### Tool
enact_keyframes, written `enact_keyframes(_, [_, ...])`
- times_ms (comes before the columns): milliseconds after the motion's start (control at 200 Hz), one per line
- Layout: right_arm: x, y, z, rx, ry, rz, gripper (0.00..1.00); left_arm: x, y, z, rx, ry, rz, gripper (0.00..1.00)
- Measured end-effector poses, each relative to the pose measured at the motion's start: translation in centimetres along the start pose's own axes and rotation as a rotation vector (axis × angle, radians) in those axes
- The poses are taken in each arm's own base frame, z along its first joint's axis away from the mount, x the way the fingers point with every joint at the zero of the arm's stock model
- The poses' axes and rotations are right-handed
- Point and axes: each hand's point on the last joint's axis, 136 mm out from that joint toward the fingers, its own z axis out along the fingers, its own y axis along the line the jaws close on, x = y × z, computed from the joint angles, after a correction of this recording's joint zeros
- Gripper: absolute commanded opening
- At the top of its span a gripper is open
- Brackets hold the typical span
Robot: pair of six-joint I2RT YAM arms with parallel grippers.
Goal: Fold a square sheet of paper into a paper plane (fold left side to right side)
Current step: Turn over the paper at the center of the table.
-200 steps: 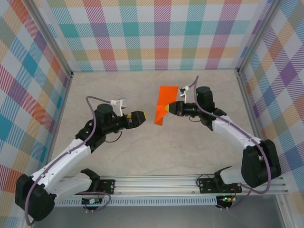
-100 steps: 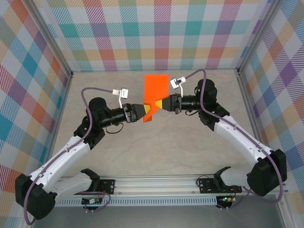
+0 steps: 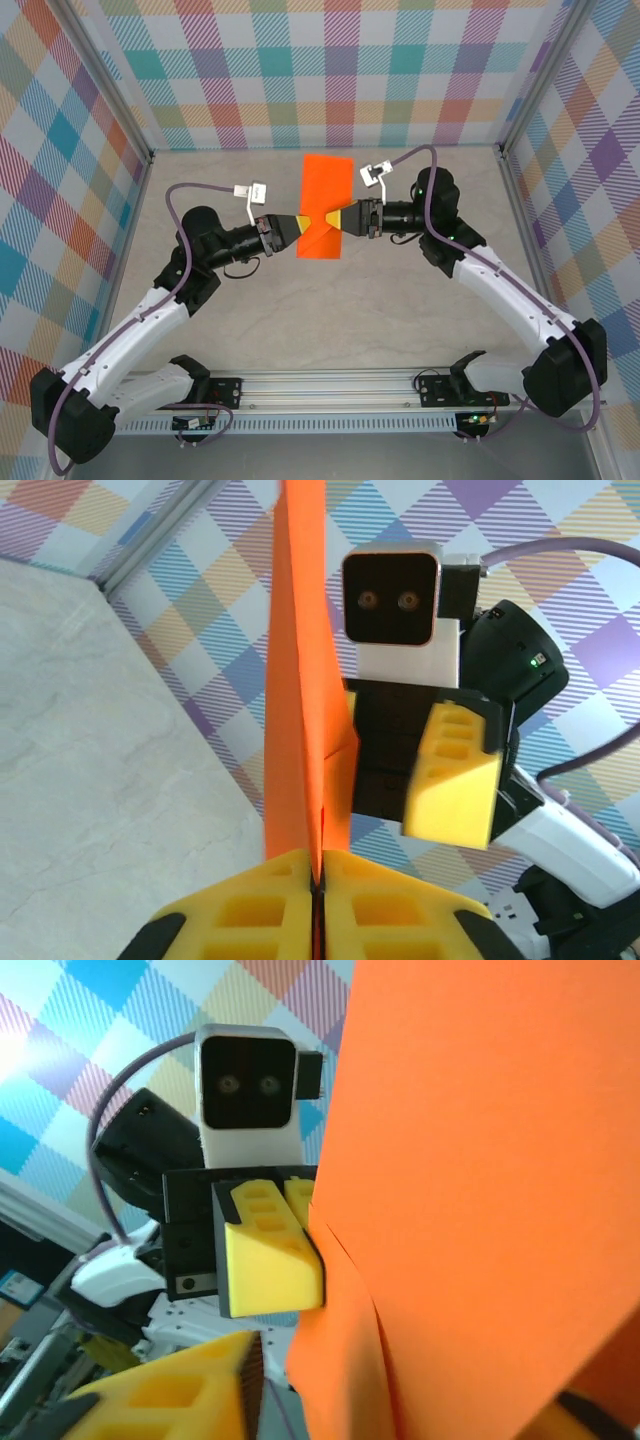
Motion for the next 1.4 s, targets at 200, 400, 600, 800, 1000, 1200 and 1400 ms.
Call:
enact_keyframes(200, [0.7, -4.2, -2.9, 0.369, -0.048, 0.014, 0.83, 2.1, 2.7, -0.3, -0.222, 0.036, 0.078, 0.0])
enact_keyframes(400, [3.2, -11.0, -10.4, 0.944, -0.05, 0.033, 1.0, 6.6, 7.6, -0.9, -0.628, 0.186, 0.225, 0.0])
enact_keyframes(600, [6.0, -12.5, -19.0, 1.353, -0.076, 0.002, 1.0, 10.3, 14.0, -2.9, -1.147, 0.366, 0.371, 0.0])
enact_keyframes(800, [6.3, -10.2, -24.0, 1.502, -0.19, -0.059, 1.0, 10.3, 16.9, -2.6, -1.528, 0.392, 0.468, 0.0])
enact_keyframes(1000, [7.0, -10.2, -25.7, 1.586, -0.172, -0.064, 1.0, 11.9, 19.6, -0.7, -1.652, 0.445, 0.492, 0.0])
enact_keyframes(1200, [7.6, -10.1, -26.3, 1.61, -0.155, -0.062, 1.0, 14.4, 22.7, 3.3, -1.675, 0.533, 0.503, 0.0])
enact_keyframes(1400, [8.1, -9.6, -27.1, 1.627, -0.161, -0.066, 1.0, 17.7, 25.6, 5.5, -1.671, 0.658, 0.466, 0.0])
